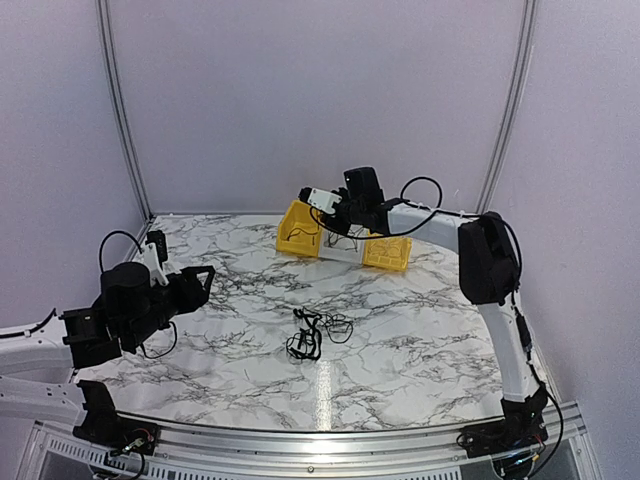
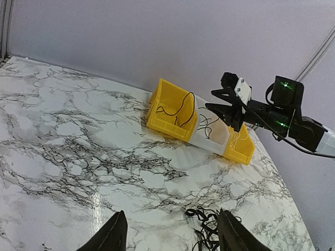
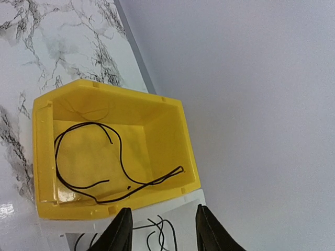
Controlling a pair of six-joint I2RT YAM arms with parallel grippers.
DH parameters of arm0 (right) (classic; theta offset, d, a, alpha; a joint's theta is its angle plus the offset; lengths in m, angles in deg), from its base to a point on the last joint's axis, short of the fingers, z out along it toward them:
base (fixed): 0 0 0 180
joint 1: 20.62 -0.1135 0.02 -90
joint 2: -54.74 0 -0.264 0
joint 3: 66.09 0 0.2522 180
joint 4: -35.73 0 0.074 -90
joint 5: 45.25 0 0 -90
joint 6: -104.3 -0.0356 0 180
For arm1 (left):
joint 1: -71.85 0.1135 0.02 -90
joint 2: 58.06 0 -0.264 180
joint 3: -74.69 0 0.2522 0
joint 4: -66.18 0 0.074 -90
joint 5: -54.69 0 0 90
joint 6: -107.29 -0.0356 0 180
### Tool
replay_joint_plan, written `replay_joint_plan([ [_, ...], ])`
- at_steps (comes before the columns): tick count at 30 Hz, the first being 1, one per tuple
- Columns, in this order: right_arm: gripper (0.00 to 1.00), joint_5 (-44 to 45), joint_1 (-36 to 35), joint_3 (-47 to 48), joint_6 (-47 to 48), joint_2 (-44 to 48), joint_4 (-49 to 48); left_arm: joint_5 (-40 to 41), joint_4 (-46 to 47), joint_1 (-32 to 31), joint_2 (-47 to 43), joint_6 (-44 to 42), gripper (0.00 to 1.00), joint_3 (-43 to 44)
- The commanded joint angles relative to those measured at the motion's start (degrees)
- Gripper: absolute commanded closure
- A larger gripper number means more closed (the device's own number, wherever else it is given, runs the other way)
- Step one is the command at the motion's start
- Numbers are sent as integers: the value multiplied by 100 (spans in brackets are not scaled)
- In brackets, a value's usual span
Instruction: Untangle the cables
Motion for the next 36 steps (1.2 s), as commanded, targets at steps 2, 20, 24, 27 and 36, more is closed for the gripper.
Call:
replay_joint_plan([
  [2,57,134,-44,-660,-268,879,430,-260,212,31,238,47,40,-136],
  [20,63,-2469,-454,-4133,-1289,3270,1443,-2279,620,27,3899,507,45,1397],
  [24,63,-2502,-695,-4373,-1423,3284,1221,-2496,776,59,4522,1099,46,1768],
  [27,61,-2384,-832,-4399,-1532,3122,1076,-2815,1180,119,4900,1646,46,1887],
  [36,58,-2007,-993,-4497,-1483,2685,936,-3521,2504,251,5844,3031,56,2107],
])
